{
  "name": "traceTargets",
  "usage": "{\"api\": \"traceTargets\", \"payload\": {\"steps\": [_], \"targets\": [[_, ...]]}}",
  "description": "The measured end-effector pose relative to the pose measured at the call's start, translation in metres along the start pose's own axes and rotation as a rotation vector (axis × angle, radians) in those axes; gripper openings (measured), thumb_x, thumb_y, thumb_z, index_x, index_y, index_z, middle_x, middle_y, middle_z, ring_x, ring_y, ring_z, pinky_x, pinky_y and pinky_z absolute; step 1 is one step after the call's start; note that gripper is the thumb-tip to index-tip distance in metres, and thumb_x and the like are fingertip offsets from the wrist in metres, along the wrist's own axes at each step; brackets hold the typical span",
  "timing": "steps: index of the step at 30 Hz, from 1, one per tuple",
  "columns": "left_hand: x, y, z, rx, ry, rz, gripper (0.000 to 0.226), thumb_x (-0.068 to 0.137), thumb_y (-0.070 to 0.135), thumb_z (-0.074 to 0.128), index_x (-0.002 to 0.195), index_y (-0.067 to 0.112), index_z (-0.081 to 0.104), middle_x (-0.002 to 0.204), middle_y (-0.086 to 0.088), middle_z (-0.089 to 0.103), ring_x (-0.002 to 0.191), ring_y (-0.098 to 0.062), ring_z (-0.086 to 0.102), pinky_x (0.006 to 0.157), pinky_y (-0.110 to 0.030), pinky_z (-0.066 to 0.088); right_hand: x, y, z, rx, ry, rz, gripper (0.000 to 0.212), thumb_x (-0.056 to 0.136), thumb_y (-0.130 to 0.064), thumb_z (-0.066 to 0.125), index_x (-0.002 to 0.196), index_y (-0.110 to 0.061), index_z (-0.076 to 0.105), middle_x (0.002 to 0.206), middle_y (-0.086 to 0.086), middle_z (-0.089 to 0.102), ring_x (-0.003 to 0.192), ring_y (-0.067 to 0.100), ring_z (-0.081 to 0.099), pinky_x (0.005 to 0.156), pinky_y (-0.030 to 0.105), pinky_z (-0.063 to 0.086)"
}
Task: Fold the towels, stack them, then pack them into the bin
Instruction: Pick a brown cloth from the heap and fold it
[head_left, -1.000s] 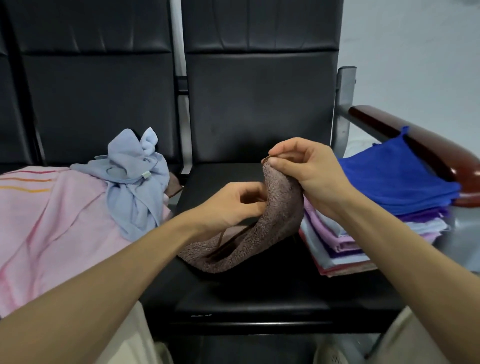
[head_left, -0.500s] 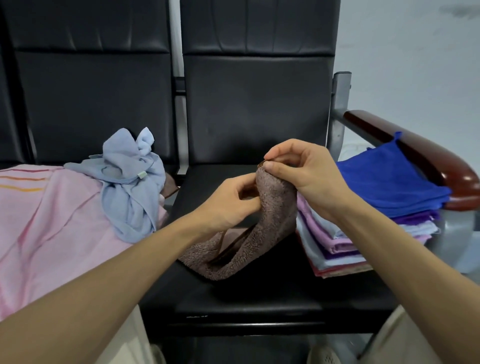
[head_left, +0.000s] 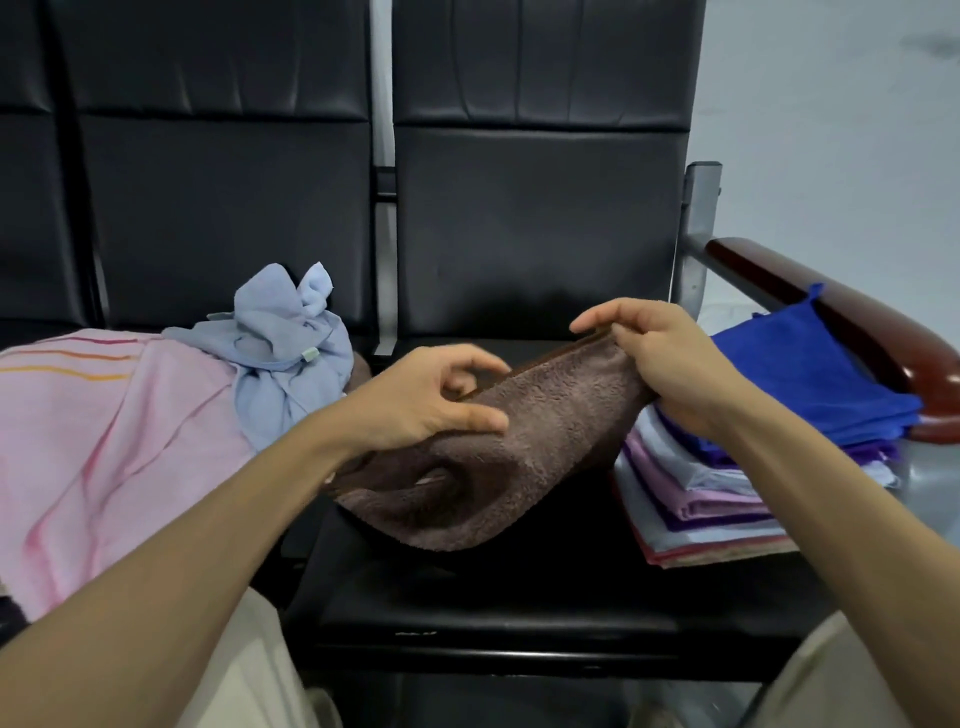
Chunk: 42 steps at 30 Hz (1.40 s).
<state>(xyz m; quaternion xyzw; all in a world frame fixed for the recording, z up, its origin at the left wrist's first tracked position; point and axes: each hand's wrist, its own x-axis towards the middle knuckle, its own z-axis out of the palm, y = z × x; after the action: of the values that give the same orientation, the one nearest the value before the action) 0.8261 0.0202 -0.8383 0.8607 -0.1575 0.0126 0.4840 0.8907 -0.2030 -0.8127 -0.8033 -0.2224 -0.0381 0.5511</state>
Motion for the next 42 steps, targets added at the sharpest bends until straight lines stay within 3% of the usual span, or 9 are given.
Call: {"api": "traceTargets", "payload": {"steps": [5, 11, 17, 23, 27, 30, 34, 39, 42], "targets": [[-0.02, -0.017, -0.022, 0.333, -0.295, -0.099, 0.007, 0.08, 0.02, 0.077, 0.08, 0.018, 0.071, 0.075, 0.005, 0.069, 0.068, -0.003, 0.059, 0.068, -0.023, 0.05, -0.004, 0.003, -0.002, -0.117, -0.147, 0.073, 0.045, 0.101, -0.004, 0.03, 0.098, -0.024, 0.069, 0.082, 0.015, 0.05, 0.076, 0.023, 0.042, 0.063, 0.033, 0.031], [-0.039, -0.049, -0.054, 0.551, -0.089, -0.188, 0.017, 0.084, 0.02, 0.065, 0.068, 0.019, 0.06, 0.062, 0.005, 0.056, 0.061, -0.005, 0.047, 0.065, -0.029, 0.042, -0.015, -0.014, -0.008, -0.294, -0.367, 0.028, 0.028, 0.085, -0.026, 0.069, 0.112, -0.019, 0.068, 0.098, -0.006, 0.069, 0.09, 0.002, 0.064, 0.073, 0.004, 0.045], [-0.044, -0.058, -0.063, 0.651, -0.005, -0.291, 0.036, 0.087, 0.019, 0.062, 0.055, 0.034, 0.053, 0.051, 0.01, 0.05, 0.052, -0.003, 0.046, 0.055, -0.016, 0.033, -0.012, -0.008, -0.013, -0.564, -0.53, 0.046, 0.032, 0.064, -0.016, 0.087, 0.09, -0.028, 0.071, 0.081, -0.012, 0.072, 0.077, 0.001, 0.066, 0.069, 0.01, 0.049], [-0.032, -0.065, -0.063, 0.585, 0.357, -0.34, 0.024, 0.086, 0.014, 0.057, 0.066, 0.002, 0.062, 0.066, -0.014, 0.063, 0.062, -0.027, 0.058, 0.067, -0.039, 0.05, -0.009, 0.016, 0.007, -0.845, -0.373, -0.115, 0.014, 0.078, -0.027, 0.076, 0.071, -0.024, 0.064, 0.071, -0.007, 0.064, 0.068, 0.008, 0.056, 0.058, 0.016, 0.038], [-0.014, -0.056, -0.056, -0.129, 0.675, -0.476, 0.019, 0.096, 0.017, 0.047, 0.091, 0.003, 0.06, 0.075, -0.012, 0.061, 0.04, -0.016, 0.058, 0.042, -0.023, 0.048, 0.007, 0.029, 0.027, -0.744, -0.124, -0.137, 0.008, 0.082, -0.017, 0.068, 0.076, -0.021, 0.069, 0.069, -0.003, 0.065, 0.075, 0.019, 0.063, 0.063, 0.024, 0.037], [0.005, -0.051, -0.047, -0.535, 0.798, -0.343, 0.017, 0.102, 0.016, 0.038, 0.104, 0.004, 0.05, 0.097, -0.015, 0.065, 0.066, -0.023, 0.072, 0.061, -0.028, 0.059, 0.019, 0.037, 0.039, -0.58, 0.197, -0.155, 0.015, 0.081, -0.006, 0.064, 0.084, -0.017, 0.074, 0.073, -0.001, 0.07, 0.075, 0.016, 0.064, 0.061, 0.017, 0.034], [0.018, -0.039, -0.047, -0.31, 0.974, -0.026, 0.012, 0.099, 0.026, 0.045, 0.093, 0.022, 0.055, 0.103, -0.007, 0.066, 0.097, -0.021, 0.066, 0.092, -0.037, 0.053, 0.025, 0.03, 0.035, -0.389, 0.417, -0.29, 0.032, 0.074, 0.006, 0.059, 0.093, -0.015, 0.073, 0.088, -0.001, 0.072, 0.083, 0.008, 0.062, 0.072, 0.002, 0.036], [0.003, -0.01, -0.044, -0.067, 1.031, 0.26, 0.009, 0.1, 0.017, 0.048, 0.103, 0.013, 0.055, 0.089, 0.008, 0.06, 0.083, -0.004, 0.058, 0.076, -0.02, 0.048, 0.015, 0.018, 0.018, -0.365, 0.468, -0.499, 0.044, 0.069, 0.017, 0.054, 0.1, -0.01, 0.071, 0.099, -0.008, 0.062, 0.101, -0.004, 0.053, 0.089, 0.003, 0.036], [-0.016, -0.01, -0.048, -0.087, 0.956, 0.25, 0.01, 0.099, 0.013, 0.049, 0.101, 0.008, 0.058, 0.081, 0.009, 0.061, 0.072, 0.003, 0.059, 0.069, -0.012, 0.045, 0.001, 0.023, 0.006, -0.469, 0.279, -0.567, 0.04, 0.068, 0.017, 0.058, 0.097, -0.007, 0.071, 0.096, -0.006, 0.064, 0.094, -0.003, 0.054, 0.083, 0.0, 0.036]]}}
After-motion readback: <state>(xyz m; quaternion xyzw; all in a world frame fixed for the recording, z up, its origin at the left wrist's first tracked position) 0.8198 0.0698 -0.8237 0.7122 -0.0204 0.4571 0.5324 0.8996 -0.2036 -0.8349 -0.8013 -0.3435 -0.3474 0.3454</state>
